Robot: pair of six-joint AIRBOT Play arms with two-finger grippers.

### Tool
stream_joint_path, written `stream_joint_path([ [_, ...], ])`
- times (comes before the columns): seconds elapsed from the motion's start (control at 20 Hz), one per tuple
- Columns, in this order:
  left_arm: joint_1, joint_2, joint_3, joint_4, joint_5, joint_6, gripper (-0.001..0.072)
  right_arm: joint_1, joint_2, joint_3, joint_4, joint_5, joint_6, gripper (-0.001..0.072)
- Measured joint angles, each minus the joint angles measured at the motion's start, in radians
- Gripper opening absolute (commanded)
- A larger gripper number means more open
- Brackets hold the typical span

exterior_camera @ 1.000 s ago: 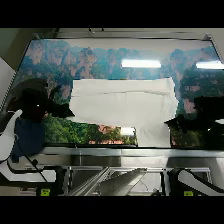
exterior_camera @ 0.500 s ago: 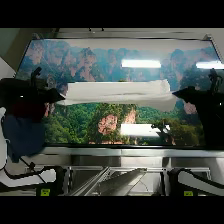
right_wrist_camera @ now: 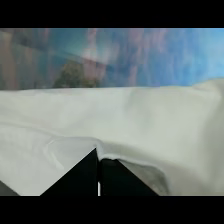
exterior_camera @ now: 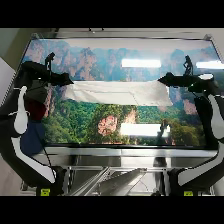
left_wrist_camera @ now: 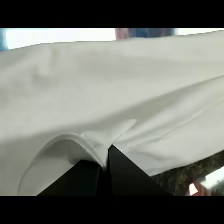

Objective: Fold the shirts.

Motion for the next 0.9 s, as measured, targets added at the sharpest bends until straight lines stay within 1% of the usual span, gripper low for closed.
stream_joint_path([
  [0.1,-0.005,-0.076,0.082,0.015,0.012,-0.040,0.0019,0.005,-0.038,0.022,-0.023,-0.032,0.000,0.0021],
  [0.2,-0.015,-0.136,0.150,0.064,0.024,-0.094,0.0019,0.007,-0.058,0.040,-0.080,-0.064,0.014,0.0021],
  [0.3,-0.035,-0.176,0.203,0.127,0.031,-0.141,0.0019,0.012,-0.068,0.062,-0.165,-0.082,0.048,0.0021],
  [0.45,-0.075,-0.204,0.257,0.227,0.012,-0.198,0.0019,0.027,-0.074,0.112,-0.327,-0.100,0.127,0.0020],
  [0.6,-0.107,-0.214,0.280,0.293,-0.006,-0.225,0.0019,0.050,-0.077,0.147,-0.447,-0.103,0.178,0.0020],
  [0.85,-0.136,-0.219,0.279,0.336,-0.037,-0.238,0.0022,0.082,-0.093,0.164,-0.546,-0.107,0.205,0.0022],
  [0.9,-0.138,-0.219,0.279,0.338,-0.039,-0.240,0.0178,0.085,-0.095,0.166,-0.556,-0.106,0.209,0.0049],
])
